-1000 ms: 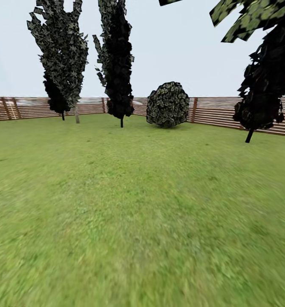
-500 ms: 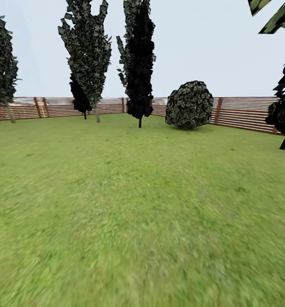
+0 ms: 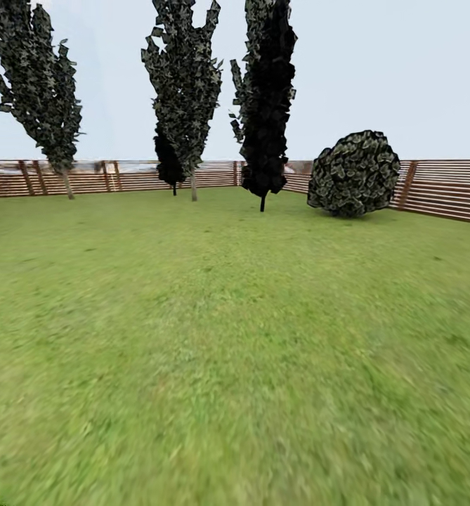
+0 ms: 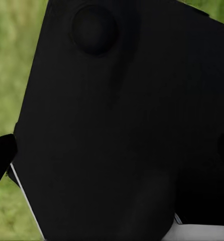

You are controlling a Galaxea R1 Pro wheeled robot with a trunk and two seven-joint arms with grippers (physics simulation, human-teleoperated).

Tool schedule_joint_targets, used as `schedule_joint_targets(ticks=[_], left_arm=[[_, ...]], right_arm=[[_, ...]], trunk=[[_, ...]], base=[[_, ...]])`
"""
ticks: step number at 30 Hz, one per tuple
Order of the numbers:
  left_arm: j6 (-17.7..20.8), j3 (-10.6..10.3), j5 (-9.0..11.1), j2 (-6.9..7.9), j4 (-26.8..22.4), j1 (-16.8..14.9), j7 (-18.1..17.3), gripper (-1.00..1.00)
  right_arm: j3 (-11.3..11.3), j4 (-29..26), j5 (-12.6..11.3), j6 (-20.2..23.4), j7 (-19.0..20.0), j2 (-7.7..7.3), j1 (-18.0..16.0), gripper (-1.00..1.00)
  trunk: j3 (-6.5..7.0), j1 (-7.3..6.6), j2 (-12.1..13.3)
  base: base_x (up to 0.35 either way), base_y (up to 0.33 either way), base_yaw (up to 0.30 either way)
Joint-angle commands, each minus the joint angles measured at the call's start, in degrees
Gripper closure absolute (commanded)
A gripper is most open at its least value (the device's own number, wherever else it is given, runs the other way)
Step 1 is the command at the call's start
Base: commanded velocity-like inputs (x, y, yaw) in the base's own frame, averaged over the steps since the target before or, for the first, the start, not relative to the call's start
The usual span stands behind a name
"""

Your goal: Take the three Easter eggs out of the wicker basket on the lawn in the garden, then place them on the lawn next to a single tree (choose any tree) so that all three eggs are next to the same tree and none are left in the basket.

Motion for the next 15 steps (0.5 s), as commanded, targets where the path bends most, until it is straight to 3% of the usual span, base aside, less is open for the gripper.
schedule_joint_targets(ticks=[1, 6, 15], left_arm=[[0.1, 0.2, 0.5, -0.01, -0.1, 0.0, 0.0, -1.0], [0.1, 0.2, 1.6, -0.01, -0.1, 0.0, 0.1, -1.0], [0.1, 0.2, 1.9, -0.01, -0.1, 0.0, 0.2, -1.0]], right_arm=[[0.0, 0.1, 0.0, -0.2, 0.1, 0.0, 0.0, -1.0], [-0.1, 0.1, -0.1, -0.2, 0.0, 0.0, 0.0, -1.0], [-0.1, 0.2, -0.1, -0.2, 0.0, -0.01, 0.0, -1.0]], trunk=[[-0.05, 0.04, 0.0], [-0.05, 0.04, 0.0], [-0.05, 0.04, 0.0]], base=[[0.335, 0.13, 0.282], [0.335, 0.142, 0.282], [0.33, 0.164, 0.282]])
